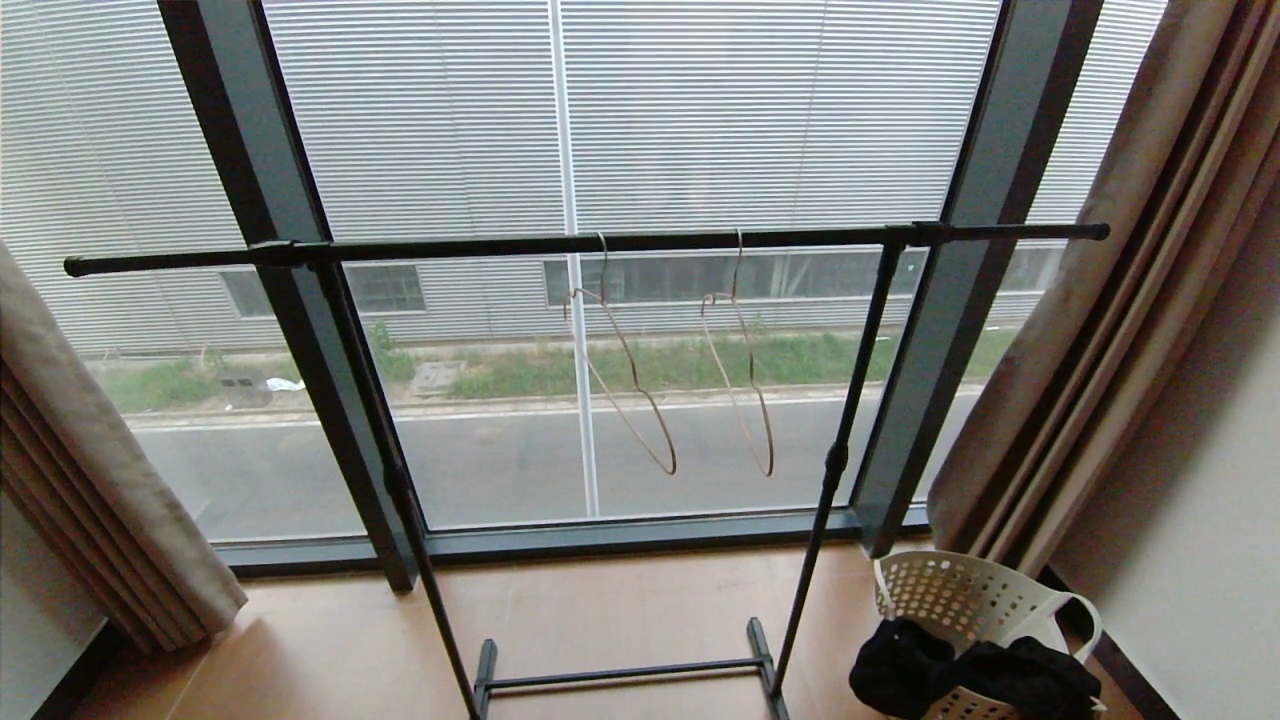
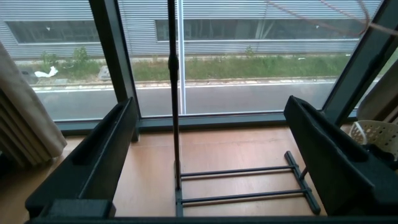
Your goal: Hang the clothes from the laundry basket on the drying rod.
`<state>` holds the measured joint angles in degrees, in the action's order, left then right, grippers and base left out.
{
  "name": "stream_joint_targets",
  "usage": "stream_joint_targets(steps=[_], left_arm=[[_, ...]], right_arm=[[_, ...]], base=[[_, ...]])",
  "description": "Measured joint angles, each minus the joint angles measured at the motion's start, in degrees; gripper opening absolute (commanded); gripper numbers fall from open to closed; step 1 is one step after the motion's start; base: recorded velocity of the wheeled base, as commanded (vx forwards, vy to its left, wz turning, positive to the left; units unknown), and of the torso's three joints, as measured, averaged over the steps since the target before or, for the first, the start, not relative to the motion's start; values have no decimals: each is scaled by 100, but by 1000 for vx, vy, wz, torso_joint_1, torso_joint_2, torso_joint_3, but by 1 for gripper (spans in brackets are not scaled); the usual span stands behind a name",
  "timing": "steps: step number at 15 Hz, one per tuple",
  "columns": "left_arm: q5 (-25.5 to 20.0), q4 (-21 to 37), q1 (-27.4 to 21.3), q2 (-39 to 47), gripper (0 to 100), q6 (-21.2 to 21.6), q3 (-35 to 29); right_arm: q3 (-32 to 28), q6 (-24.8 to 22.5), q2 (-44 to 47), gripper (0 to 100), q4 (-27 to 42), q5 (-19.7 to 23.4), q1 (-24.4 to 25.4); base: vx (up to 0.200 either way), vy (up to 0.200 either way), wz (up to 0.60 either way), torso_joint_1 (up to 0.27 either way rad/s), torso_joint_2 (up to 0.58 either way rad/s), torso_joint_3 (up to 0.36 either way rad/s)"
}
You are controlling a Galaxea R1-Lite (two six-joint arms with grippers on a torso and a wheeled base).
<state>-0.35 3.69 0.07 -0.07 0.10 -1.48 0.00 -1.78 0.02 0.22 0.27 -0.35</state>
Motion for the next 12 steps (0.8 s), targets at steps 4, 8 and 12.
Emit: stream_joint_targets(steps=[4, 8, 12], left_arm=[[0, 0, 0, 0, 100, -2, -1], [6, 0, -5, 0, 100, -10, -4], [6, -2, 0, 0, 100, -5, -4]], right_arm=[[0, 0, 0, 100, -1, -2, 0], [0, -2, 0, 100, 5, 0, 0], [0, -2, 0, 100, 2, 5, -2]], base=[[0, 0, 0, -162, 377, 206], [0, 0, 0, -209, 490, 277], [0, 0, 0, -223, 551, 322]])
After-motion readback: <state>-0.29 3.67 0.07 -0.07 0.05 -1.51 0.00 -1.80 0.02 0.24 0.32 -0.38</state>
